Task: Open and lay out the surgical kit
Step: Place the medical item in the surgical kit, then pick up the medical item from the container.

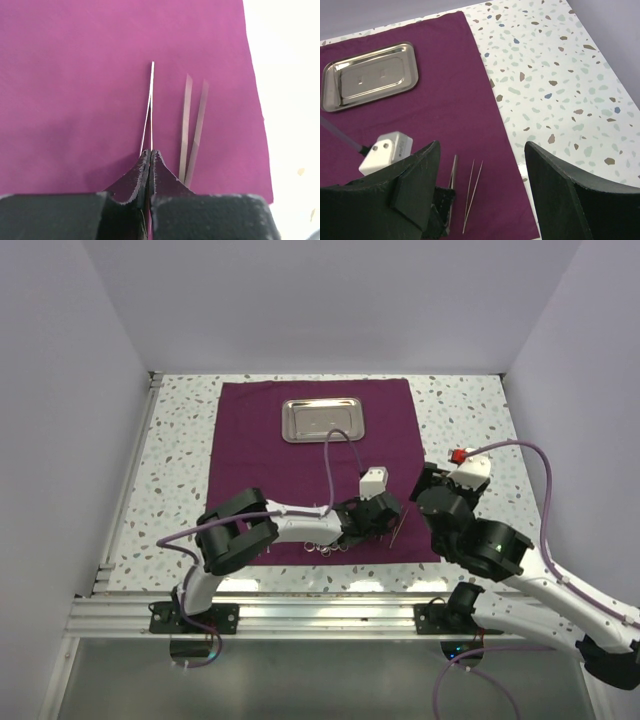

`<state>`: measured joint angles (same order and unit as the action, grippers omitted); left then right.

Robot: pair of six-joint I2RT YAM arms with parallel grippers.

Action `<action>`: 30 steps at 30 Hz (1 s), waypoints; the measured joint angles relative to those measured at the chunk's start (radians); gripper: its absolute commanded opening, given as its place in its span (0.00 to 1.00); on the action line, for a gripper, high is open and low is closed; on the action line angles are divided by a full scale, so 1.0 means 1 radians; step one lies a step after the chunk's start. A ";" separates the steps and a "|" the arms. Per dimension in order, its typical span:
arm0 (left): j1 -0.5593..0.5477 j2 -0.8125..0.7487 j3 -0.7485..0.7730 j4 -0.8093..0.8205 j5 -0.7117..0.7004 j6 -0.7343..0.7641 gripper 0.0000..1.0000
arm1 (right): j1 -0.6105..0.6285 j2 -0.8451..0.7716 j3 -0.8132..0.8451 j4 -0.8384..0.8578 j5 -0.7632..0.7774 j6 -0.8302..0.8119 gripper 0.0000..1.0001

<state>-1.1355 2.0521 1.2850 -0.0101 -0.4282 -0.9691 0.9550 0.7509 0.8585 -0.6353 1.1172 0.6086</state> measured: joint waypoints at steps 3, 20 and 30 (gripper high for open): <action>-0.045 0.000 0.000 -0.002 -0.007 -0.042 0.00 | 0.000 0.003 0.000 0.000 0.000 0.002 0.72; -0.121 -0.018 0.027 -0.045 -0.100 -0.125 0.99 | 0.000 -0.005 -0.001 -0.002 0.000 0.005 0.72; 0.107 -0.331 -0.059 0.010 -0.084 0.031 0.92 | 0.000 -0.012 -0.001 -0.003 0.000 0.006 0.72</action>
<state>-1.0283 1.7214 1.2259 -0.0002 -0.5125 -0.9382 0.9550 0.7387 0.8577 -0.6388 1.1168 0.6147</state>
